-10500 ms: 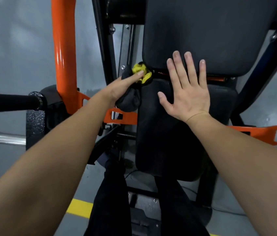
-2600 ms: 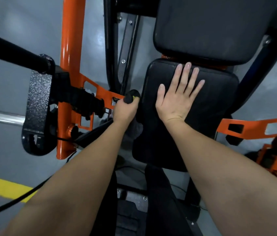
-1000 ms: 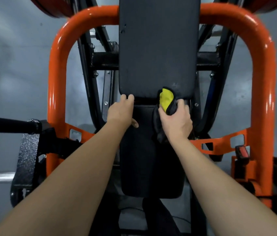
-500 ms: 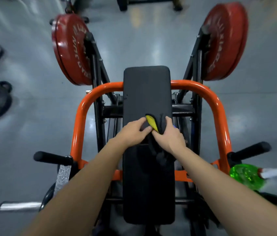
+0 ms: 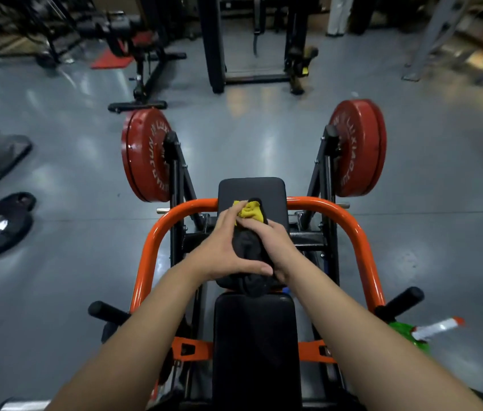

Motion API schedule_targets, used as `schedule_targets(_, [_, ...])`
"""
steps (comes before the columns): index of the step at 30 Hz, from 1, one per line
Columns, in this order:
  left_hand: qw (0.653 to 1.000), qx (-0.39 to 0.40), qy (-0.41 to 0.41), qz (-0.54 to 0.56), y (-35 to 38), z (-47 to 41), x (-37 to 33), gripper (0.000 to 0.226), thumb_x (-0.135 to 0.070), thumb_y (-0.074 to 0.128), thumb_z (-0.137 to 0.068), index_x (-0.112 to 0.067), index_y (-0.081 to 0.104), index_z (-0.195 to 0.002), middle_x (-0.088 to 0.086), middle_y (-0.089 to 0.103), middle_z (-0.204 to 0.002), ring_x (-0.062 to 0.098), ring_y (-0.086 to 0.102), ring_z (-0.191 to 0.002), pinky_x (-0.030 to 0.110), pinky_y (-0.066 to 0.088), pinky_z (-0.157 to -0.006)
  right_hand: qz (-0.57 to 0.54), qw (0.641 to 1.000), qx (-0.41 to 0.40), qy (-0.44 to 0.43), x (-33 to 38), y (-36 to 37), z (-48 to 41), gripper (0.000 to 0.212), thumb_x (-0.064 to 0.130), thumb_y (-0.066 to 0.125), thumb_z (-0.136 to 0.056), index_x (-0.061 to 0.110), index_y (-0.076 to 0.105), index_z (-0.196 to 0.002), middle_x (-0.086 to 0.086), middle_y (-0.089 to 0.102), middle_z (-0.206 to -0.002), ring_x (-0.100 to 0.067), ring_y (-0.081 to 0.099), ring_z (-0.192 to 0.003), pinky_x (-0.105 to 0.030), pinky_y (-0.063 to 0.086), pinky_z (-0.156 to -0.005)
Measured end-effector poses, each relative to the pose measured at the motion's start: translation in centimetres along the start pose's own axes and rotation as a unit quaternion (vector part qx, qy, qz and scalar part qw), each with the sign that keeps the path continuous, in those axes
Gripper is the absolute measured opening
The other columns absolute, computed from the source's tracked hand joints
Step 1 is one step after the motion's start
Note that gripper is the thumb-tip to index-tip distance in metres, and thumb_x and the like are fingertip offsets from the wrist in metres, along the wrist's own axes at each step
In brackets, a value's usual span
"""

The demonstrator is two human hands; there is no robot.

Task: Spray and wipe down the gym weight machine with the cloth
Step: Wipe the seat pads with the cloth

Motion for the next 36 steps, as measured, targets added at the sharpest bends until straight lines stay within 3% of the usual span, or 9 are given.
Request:
schedule_targets(6, [0.986,0.043,-0.010,-0.162,-2.7,0.9,-0.1,0.151,-0.063,0.096,-0.048,-0.051,-0.011,-0.154,-0.011,0.001,-0.168,0.020,0.003,-0.157,0.052,0.020,-0.126,0.015,1.000,-0.009,0.015,0.0,1.9,-0.1,0.056,0.036,0.083,-0.076,0.011,0.065,-0.123,-0.018,0.075,-0.111,-0.033,0.075,-0.101,-0.056,0.057,-0.097])
schedule_targets(10, [0.994,0.013,0.004,-0.109,-2.6,1.6,0.8,0.138,-0.039,0.098,-0.060,-0.047,-0.002,-0.153,-0.006,0.022,-0.158,0.013,0.040,-0.136,0.034,0.045,-0.110,0.017,0.999,-0.042,0.020,-0.8,2.8,0.1,0.075,0.046,0.082,-0.062,0.021,0.054,-0.126,-0.015,0.069,-0.120,-0.030,0.074,-0.103,-0.055,0.059,-0.093])
schedule_targets(15, [0.997,-0.063,-0.016,0.041,-1.1,2.5,4.4,0.114,-0.020,0.085,-0.064,-0.047,0.015,-0.150,-0.003,0.056,-0.130,0.017,0.062,-0.114,0.037,0.058,-0.091,-0.052,0.993,-0.108,-0.011,-2.4,2.5,1.3,0.068,0.043,0.073,-0.064,0.015,0.053,-0.123,-0.016,0.068,-0.120,-0.032,0.070,-0.111,-0.052,0.059,-0.094])
schedule_targets(19, [0.994,-0.075,-0.036,0.075,2.3,1.0,5.4,0.104,-0.020,0.087,-0.072,-0.039,0.020,-0.150,-0.003,0.056,-0.131,0.019,0.058,-0.114,0.032,0.050,-0.090,-0.020,0.955,-0.295,-0.034,-5.5,-2.1,3.2,0.055,0.048,0.069,-0.074,0.012,0.063,-0.115,-0.010,0.071,-0.108,-0.024,0.069,-0.093,-0.041,0.058,-0.079])
schedule_targets(22, [0.992,-0.036,-0.051,0.112,6.4,-0.5,5.3,0.100,-0.025,0.086,-0.075,-0.040,0.021,-0.149,-0.004,0.052,-0.133,0.020,0.054,-0.117,0.034,0.046,-0.091,0.002,0.893,-0.450,-0.024,-9.8,-7.2,7.6,0.027,0.030,0.067,-0.094,0.014,0.054,-0.111,-0.001,0.065,-0.098,-0.020,0.064,-0.090,-0.034,0.051,-0.077])
schedule_targets(25, [0.988,0.022,-0.057,0.142,11.3,-1.3,4.2,0.094,-0.020,0.085,-0.077,-0.040,0.024,-0.147,-0.006,0.051,-0.130,0.019,0.054,-0.113,0.031,0.044,-0.086,0.010,0.828,-0.560,-0.031,-13.7,-12.2,12.5,0.028,0.025,0.071,-0.092,0.014,0.052,-0.110,-0.005,0.065,-0.093,-0.024,0.063,-0.089,-0.035,0.049,-0.084])
schedule_targets(30, [0.983,0.087,-0.031,0.158,18.5,-2.7,1.1,0.089,-0.011,0.086,-0.071,-0.041,0.033,-0.136,-0.009,0.057,-0.123,0.018,0.057,-0.115,0.026,0.047,-0.086,0.073,0.711,-0.695,-0.075,-14.4,-18.1,18.3,0.057,0.030,0.085,-0.079,0.008,0.052,-0.120,-0.016,0.054,-0.120,-0.037,0.056,-0.116,-0.049,0.044,-0.105])
schedule_targets(33, [0.978,0.112,-0.024,0.176,21.6,-3.9,-1.1,0.094,-0.007,0.085,-0.071,-0.034,0.032,-0.145,-0.001,0.058,-0.129,0.014,0.060,-0.115,0.027,0.052,-0.088,0.136,0.727,-0.671,-0.054,-13.4,-20.8,18.6,0.093,0.035,0.089,-0.076,0.000,0.039,-0.145,-0.022,0.042,-0.143,-0.036,0.038,-0.137,-0.043,0.030,-0.117])
schedule_targets(36, [0.980,0.128,0.001,0.150,23.1,-5.6,-2.4,0.091,-0.003,0.083,-0.073,-0.037,0.032,-0.141,-0.004,0.060,-0.123,0.008,0.062,-0.110,0.011,0.050,-0.078,0.168,0.773,-0.610,-0.041,-13.4,-24.0,17.2,0.117,0.045,0.090,-0.073,0.007,0.021,-0.159,-0.016,0.029,-0.162,-0.030,0.026,-0.150,-0.041,0.024,-0.122])
Point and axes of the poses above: each hand's wrist, its own z-axis away from the middle knuckle, its own y-axis out of the palm, x = y × z, the point moved 4 cm from there along -z, towards the middle knuckle
